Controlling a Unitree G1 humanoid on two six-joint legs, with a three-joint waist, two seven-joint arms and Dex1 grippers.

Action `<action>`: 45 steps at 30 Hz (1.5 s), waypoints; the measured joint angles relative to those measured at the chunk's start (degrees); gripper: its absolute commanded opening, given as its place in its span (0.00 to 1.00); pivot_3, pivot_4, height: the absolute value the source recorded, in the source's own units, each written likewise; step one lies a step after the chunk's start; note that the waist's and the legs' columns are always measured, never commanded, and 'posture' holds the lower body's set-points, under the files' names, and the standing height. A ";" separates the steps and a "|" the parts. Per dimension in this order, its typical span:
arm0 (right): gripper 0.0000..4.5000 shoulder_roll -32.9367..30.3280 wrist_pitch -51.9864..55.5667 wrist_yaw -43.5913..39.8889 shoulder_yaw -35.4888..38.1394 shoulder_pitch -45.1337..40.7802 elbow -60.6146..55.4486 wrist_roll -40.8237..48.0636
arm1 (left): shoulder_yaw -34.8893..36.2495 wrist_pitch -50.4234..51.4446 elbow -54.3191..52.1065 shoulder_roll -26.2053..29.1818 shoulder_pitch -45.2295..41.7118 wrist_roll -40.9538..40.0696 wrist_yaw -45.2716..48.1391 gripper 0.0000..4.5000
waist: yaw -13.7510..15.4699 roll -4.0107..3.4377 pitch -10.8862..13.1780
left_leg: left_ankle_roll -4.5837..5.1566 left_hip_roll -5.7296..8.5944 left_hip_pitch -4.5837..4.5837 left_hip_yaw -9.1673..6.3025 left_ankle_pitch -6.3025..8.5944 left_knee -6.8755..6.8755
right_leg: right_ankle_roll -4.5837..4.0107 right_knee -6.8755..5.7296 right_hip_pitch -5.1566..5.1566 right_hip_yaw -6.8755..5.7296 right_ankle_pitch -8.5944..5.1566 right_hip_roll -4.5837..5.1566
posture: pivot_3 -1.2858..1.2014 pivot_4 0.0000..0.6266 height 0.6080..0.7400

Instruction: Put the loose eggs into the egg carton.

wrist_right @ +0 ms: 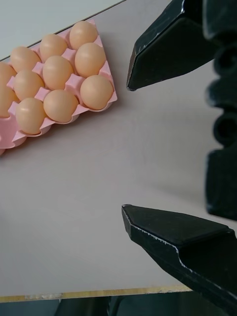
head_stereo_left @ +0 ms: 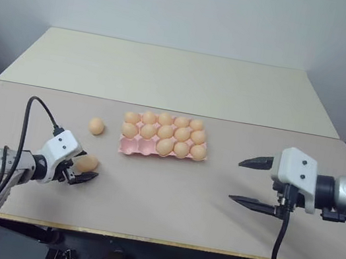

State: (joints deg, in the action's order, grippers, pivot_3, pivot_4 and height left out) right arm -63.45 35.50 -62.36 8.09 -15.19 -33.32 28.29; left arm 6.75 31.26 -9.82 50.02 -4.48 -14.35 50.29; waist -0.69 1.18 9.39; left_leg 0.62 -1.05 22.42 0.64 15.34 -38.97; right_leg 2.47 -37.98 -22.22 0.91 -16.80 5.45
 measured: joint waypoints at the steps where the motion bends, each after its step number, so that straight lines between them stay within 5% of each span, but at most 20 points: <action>1: 0.96 0.00 0.00 0.08 0.00 0.00 0.00 0.01 | 0.00 0.20 0.24 -0.09 -0.09 -0.37 0.17 0.62 | -0.01 0.00 0.00 | 0.00 0.00 0.00 0.00 0.00 0.00 | 0.00 0.00 0.00 0.00 0.00 -0.01 | 0.52 0.24 1.00; 6: 0.96 0.00 0.00 0.70 -0.01 -0.15 0.09 -0.02 | -0.13 0.36 0.35 -0.09 -0.34 -0.52 0.29 0.37 | 0.01 0.00 0.00 | 0.00 0.00 0.02 0.00 0.00 0.01 | 0.00 0.02 -0.01 0.00 0.00 0.00 | 0.52 0.24 1.00; 12: 0.96 0.00 0.00 1.34 -0.03 -0.28 0.11 -0.05 | 0.46 -0.91 0.63 -0.91 -0.04 -0.55 -0.78 0.36 | 0.00 0.00 0.00 | 0.00 -0.01 0.02 0.00 0.00 0.00 | 0.00 0.02 -0.01 0.00 0.00 0.00 | 0.52 0.24 1.00; 19: 0.96 0.03 0.00 2.44 -0.26 -0.72 0.14 -0.12 | 7.14 -12.39 1.10 -8.37 -1.77 -9.80 5.62 0.36 | 0.20 0.00 0.00 | 0.00 0.01 0.08 -0.01 0.00 -0.03 | 0.00 0.02 -0.02 -0.04 0.00 0.08 | 0.52 0.24 1.00; 29: 0.96 -0.06 4.14 4.55 2.19 -2.03 -7.05 4.55 | -1.01 -21.52 17.22 -19.62 -20.03 -9.19 9.17 0.36 | 1.17 0.03 -0.02 | 0.05 0.13 0.37 -0.05 -0.01 -0.21 | 0.05 0.08 -0.13 -0.11 0.03 -0.02 | 0.52 0.24 1.00; 41: 0.96 -0.35 10.57 10.77 7.53 1.35 -13.90 9.03 | -7.87 -29.01 31.91 -22.53 -29.75 -3.32 14.48 0.36 | 1.18 0.05 -0.03 | 0.06 0.15 0.41 -0.14 -0.01 -0.35 | 0.07 0.04 -0.10 -0.18 0.04 -0.03 | 0.52 0.24 1.00; 42: 0.96 -0.35 10.84 11.27 8.12 1.90 -14.16 9.04 | -8.00 -29.73 33.08 -23.12 -30.42 -2.71 14.21 0.51 | 1.24 0.05 -0.03 | 0.06 0.15 0.42 -0.15 -0.02 -0.35 | 0.07 0.03 -0.10 -0.19 0.04 -0.03 | 0.52 0.24 1.00; 45: 0.96 -0.35 11.11 12.42 8.59 2.36 -14.74 9.10 | -8.25 -32.46 35.89 -23.94 -31.89 -1.20 13.92 0.72 | 1.25 0.06 -0.03 | 0.07 0.15 0.42 -0.17 -0.02 -0.37 | 0.07 0.03 -0.10 -0.20 0.04 -0.03 | 0.52 0.24 1.00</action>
State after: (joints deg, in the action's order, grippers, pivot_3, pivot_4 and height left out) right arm -63.79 46.61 -49.94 16.68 -12.84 -48.06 37.39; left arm -1.50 -1.20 26.06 26.08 -36.38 -15.56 64.21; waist 0.56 1.24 9.36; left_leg 0.68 -0.90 22.85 0.47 15.32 -39.34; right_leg 2.54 -37.95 -22.32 0.71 -16.76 5.41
